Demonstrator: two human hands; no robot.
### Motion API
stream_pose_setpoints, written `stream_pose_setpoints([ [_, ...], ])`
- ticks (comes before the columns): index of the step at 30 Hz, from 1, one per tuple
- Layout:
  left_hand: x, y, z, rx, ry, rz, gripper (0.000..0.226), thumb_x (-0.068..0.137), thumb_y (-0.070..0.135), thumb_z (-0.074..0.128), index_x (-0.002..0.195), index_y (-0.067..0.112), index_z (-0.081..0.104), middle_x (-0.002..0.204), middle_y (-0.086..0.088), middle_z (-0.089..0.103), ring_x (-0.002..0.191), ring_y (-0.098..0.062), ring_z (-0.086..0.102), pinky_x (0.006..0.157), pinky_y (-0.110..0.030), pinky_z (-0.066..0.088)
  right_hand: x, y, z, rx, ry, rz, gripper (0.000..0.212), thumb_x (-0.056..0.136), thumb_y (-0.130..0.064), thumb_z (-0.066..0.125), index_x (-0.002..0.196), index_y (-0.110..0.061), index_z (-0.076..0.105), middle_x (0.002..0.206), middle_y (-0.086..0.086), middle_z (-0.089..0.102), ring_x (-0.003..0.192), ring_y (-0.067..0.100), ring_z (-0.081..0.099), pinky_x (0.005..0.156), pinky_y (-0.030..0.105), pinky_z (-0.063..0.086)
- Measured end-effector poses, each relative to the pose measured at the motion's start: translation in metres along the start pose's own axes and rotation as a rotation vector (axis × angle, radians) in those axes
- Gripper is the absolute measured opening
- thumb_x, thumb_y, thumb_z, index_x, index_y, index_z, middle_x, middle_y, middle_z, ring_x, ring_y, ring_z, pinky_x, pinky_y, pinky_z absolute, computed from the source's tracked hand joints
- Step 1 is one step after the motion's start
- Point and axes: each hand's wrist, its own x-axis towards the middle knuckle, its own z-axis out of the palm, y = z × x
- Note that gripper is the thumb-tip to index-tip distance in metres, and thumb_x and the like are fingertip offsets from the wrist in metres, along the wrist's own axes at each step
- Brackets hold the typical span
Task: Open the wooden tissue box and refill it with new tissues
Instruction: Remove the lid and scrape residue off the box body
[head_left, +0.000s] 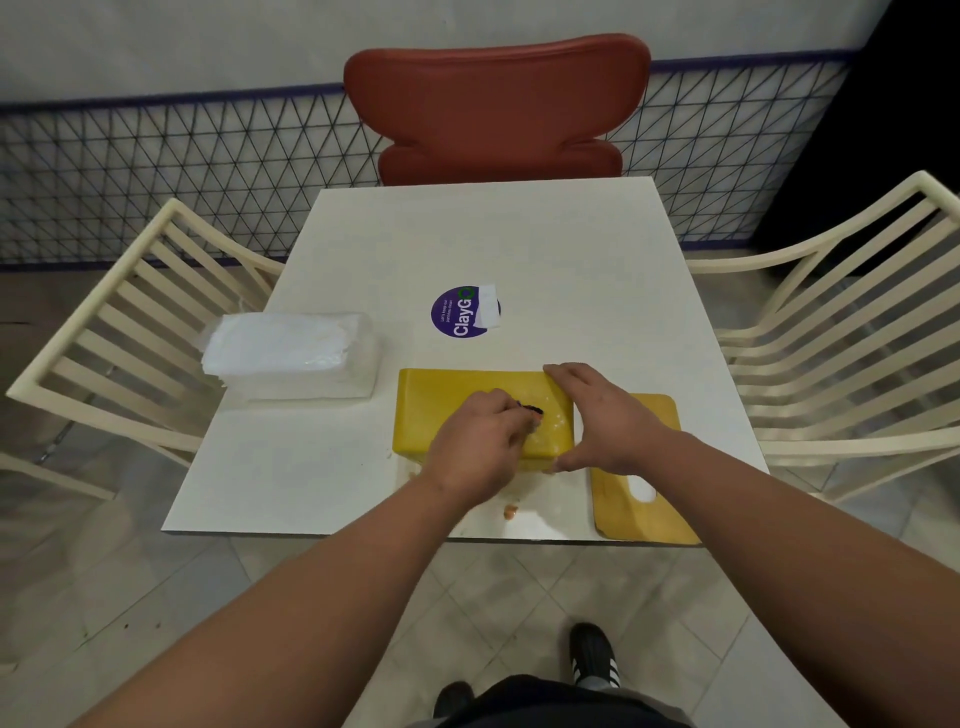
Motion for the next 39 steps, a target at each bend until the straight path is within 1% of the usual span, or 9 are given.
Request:
stream_pose_setpoints([
  [5, -0.005, 0.014, 0.009, 0.002, -0.123, 0.190, 0.025, 0.086, 0.022, 0.054, 0.103, 0.018, 0.072, 0.092, -0.002, 0.064, 0.084, -0.026, 0.059, 0.062, -0.034, 0.053, 0.001, 0.004, -0.001, -0.007, 0.008, -0.025, 0.118, 0.059, -0.039, 0.088, 0.153, -0.023, 0.018, 0.152, -0.003, 0.026, 0.130, 0.022, 0.042, 0.099, 0.034, 0.044],
  [11, 0.001, -0.021, -0.009, 0.035, 0.075, -0.141, 0.017, 0.092, 0.020, 0.060, 0.102, 0.015, 0.073, 0.094, -0.005, 0.062, 0.090, -0.026, 0.059, 0.075, -0.027, 0.045, 0.004, 0.005, -0.003, -0.017, -0.015, -0.003, 0.124, 0.057, -0.044, 0.089, 0.153, -0.025, 0.013, 0.155, -0.004, 0.023, 0.136, 0.021, 0.034, 0.105, 0.033, 0.038],
  [17, 0.009, 0.007, 0.004, 0.044, -0.142, 0.173, 0.023, 0.090, 0.025, 0.056, 0.105, 0.019, 0.072, 0.093, -0.003, 0.063, 0.086, -0.025, 0.058, 0.063, -0.035, 0.051, 0.003, 0.004, 0.001, 0.051, 0.023, 0.023, 0.123, 0.055, -0.036, 0.091, 0.152, -0.020, 0.017, 0.155, -0.001, 0.028, 0.137, 0.020, 0.034, 0.106, 0.030, 0.036],
  [23, 0.056, -0.003, 0.000, 0.109, -0.022, 0.018, 0.021, 0.093, 0.019, 0.055, 0.106, 0.016, 0.071, 0.103, -0.005, 0.065, 0.089, -0.029, 0.055, 0.077, -0.040, 0.047, 0.002, 0.006, 0.001, 0.062, 0.026, 0.015, 0.122, 0.051, -0.041, 0.092, 0.150, -0.022, 0.023, 0.150, -0.002, 0.034, 0.133, 0.019, 0.038, 0.106, 0.031, 0.036],
  [25, 0.049, -0.001, 0.003, 0.101, -0.047, 0.111, 0.021, 0.088, 0.014, 0.058, 0.104, 0.016, 0.072, 0.101, -0.005, 0.067, 0.084, -0.029, 0.056, 0.075, -0.038, 0.049, 0.002, 0.006, 0.001, 0.067, 0.030, 0.005, 0.120, 0.051, -0.039, 0.092, 0.149, -0.021, 0.025, 0.148, -0.002, 0.036, 0.131, 0.019, 0.040, 0.104, 0.029, 0.037],
  [30, 0.032, 0.000, -0.001, 0.095, -0.303, 0.552, 0.024, 0.081, 0.015, 0.059, 0.100, 0.018, 0.073, 0.100, 0.002, 0.069, 0.079, -0.023, 0.055, 0.069, -0.026, 0.043, 0.003, 0.005, 0.001, 0.094, 0.027, 0.017, 0.118, 0.053, -0.034, 0.091, 0.150, -0.020, 0.025, 0.149, -0.001, 0.035, 0.132, 0.020, 0.040, 0.103, 0.030, 0.038],
  [32, 0.048, -0.003, 0.000, 0.156, -0.207, 0.513, 0.022, 0.080, 0.014, 0.063, 0.098, 0.021, 0.074, 0.098, 0.003, 0.070, 0.073, -0.022, 0.053, 0.069, -0.025, 0.040, 0.003, 0.004, 0.000, 0.082, 0.034, 0.018, 0.116, 0.053, -0.035, 0.091, 0.149, -0.020, 0.026, 0.146, -0.001, 0.038, 0.129, 0.019, 0.042, 0.101, 0.028, 0.039],
  [35, 0.064, -0.005, 0.002, 0.142, -0.055, 0.241, 0.022, 0.092, 0.023, 0.053, 0.099, 0.018, 0.073, 0.097, -0.001, 0.069, 0.073, -0.026, 0.052, 0.071, -0.033, 0.043, 0.003, 0.004, 0.000, 0.081, 0.044, 0.009, 0.114, 0.050, -0.039, 0.091, 0.146, -0.021, 0.031, 0.141, -0.003, 0.043, 0.124, 0.018, 0.045, 0.100, 0.030, 0.041],
  [39, 0.033, 0.007, 0.016, 0.063, -0.056, 0.233, 0.020, 0.083, 0.013, 0.061, 0.099, 0.015, 0.072, 0.095, -0.004, 0.068, 0.078, -0.029, 0.057, 0.069, -0.036, 0.052, 0.004, 0.004, 0.001, 0.054, 0.036, 0.007, 0.115, 0.055, -0.035, 0.089, 0.149, -0.019, 0.026, 0.148, -0.001, 0.037, 0.130, 0.019, 0.041, 0.102, 0.028, 0.037],
])
